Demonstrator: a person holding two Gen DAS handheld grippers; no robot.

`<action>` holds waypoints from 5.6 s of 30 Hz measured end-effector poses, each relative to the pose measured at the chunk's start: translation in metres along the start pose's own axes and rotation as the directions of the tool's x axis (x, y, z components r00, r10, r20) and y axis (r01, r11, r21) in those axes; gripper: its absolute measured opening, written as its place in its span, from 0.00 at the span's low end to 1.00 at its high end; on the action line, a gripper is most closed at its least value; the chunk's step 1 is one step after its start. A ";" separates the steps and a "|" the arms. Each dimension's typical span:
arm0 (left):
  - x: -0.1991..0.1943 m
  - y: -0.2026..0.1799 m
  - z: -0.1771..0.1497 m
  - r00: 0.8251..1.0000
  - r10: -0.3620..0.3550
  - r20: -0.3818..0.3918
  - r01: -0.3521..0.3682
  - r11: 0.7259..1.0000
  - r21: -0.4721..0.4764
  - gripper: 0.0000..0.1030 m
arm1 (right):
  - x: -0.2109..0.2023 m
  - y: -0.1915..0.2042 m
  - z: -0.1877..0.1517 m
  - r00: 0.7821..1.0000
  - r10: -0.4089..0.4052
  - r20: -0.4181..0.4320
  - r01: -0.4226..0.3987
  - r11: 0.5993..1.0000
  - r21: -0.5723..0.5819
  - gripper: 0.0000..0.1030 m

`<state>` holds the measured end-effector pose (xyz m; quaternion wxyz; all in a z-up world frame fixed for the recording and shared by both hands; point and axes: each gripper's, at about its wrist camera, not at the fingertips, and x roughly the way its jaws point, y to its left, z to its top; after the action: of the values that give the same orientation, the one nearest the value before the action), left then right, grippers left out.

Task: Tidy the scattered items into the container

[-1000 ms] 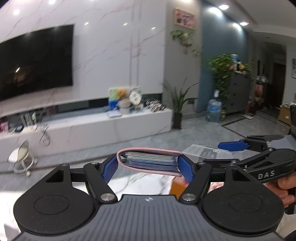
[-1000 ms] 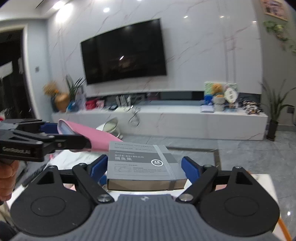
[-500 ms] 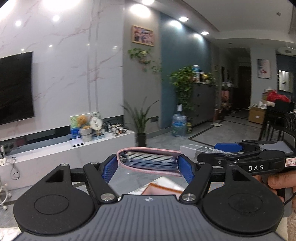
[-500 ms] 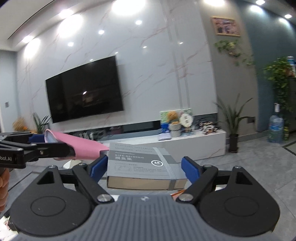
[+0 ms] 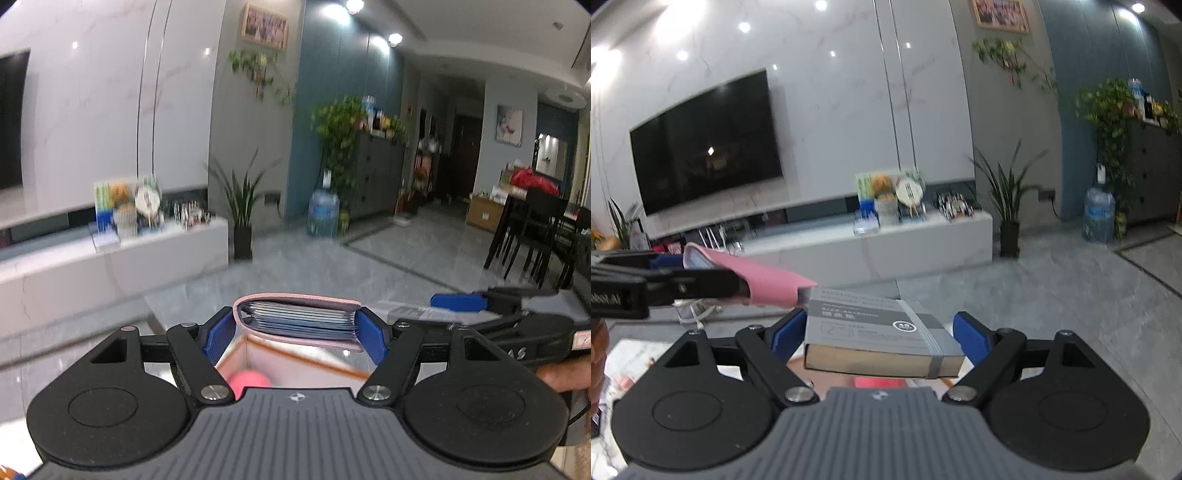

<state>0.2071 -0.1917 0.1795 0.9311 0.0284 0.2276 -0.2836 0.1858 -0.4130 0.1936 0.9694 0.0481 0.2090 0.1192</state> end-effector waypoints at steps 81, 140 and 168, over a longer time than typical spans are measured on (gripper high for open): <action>0.084 0.043 -0.081 0.955 0.139 -0.263 -0.126 0.990 0.068 0.83 | 0.134 0.008 -0.066 0.891 -0.146 -0.431 0.073 0.981 -0.182 0.88; -0.166 0.279 -0.226 0.827 0.496 -0.267 -0.562 0.757 -0.334 0.83 | 0.176 0.213 -0.076 0.942 -0.026 -0.335 -0.075 0.956 -0.285 0.89; -0.114 0.305 -0.263 0.796 0.462 -0.391 -0.569 0.793 -0.220 0.88 | 0.254 0.230 -0.130 0.865 -0.072 -0.497 -0.071 0.962 -0.263 0.90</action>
<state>0.1812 0.1705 -0.0294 0.9153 -0.0193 0.4008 0.0348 0.3075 -0.1214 0.0084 0.8789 -0.1183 0.4352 0.1550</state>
